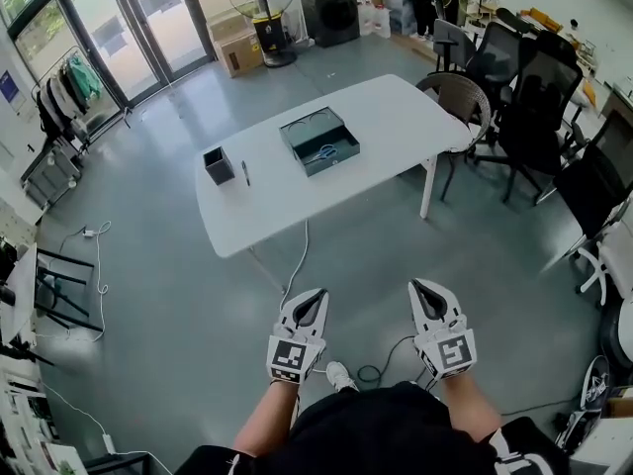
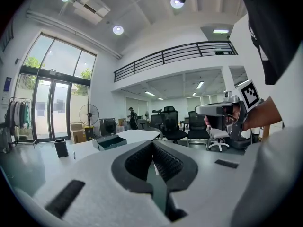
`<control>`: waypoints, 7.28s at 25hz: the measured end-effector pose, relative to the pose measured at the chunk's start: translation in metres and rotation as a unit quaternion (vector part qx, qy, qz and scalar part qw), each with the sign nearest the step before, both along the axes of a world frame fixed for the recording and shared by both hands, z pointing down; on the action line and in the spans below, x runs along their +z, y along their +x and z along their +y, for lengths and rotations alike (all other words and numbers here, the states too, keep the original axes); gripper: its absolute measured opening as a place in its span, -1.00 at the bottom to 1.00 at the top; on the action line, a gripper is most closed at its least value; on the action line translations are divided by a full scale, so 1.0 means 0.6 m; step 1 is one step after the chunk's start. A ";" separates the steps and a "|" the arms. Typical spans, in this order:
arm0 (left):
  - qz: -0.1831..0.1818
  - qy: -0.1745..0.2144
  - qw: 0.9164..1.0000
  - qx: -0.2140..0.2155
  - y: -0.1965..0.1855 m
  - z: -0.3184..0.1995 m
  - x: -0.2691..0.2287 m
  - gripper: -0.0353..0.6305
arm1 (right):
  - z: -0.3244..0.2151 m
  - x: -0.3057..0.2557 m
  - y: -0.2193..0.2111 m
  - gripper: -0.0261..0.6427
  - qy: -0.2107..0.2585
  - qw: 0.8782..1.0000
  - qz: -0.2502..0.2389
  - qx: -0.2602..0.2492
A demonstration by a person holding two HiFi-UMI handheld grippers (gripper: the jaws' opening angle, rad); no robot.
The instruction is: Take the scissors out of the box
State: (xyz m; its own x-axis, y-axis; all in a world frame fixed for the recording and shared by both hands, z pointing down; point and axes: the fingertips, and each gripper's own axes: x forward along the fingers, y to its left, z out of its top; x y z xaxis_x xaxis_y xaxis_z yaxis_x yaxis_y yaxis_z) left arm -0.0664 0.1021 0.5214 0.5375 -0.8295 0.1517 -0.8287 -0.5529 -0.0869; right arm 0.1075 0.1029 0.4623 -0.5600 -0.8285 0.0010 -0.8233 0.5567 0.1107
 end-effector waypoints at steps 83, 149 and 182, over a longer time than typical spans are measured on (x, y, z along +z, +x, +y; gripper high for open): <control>0.023 -0.059 0.989 -0.131 -0.194 -0.792 0.041 -0.87 | -0.913 0.094 -0.245 -0.91 -0.112 0.969 0.046 -0.216; 0.040 -0.130 0.946 -0.296 -0.314 -0.845 0.128 -0.87 | -1.004 0.513 -0.399 -0.65 -0.186 0.635 0.584 -0.470; 0.047 -0.087 0.948 -0.303 -0.301 -0.843 0.077 -0.87 | -1.035 0.007 -0.346 -0.65 0.012 0.958 0.061 -0.280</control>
State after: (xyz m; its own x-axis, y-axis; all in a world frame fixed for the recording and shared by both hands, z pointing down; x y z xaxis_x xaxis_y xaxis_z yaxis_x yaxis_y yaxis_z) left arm -0.2467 -0.4037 0.5677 -0.0114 -0.9573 0.2888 -0.9983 0.0274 0.0516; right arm -0.1002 -0.5178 0.4663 -0.9136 -0.3988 0.0793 -0.3767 0.9036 0.2042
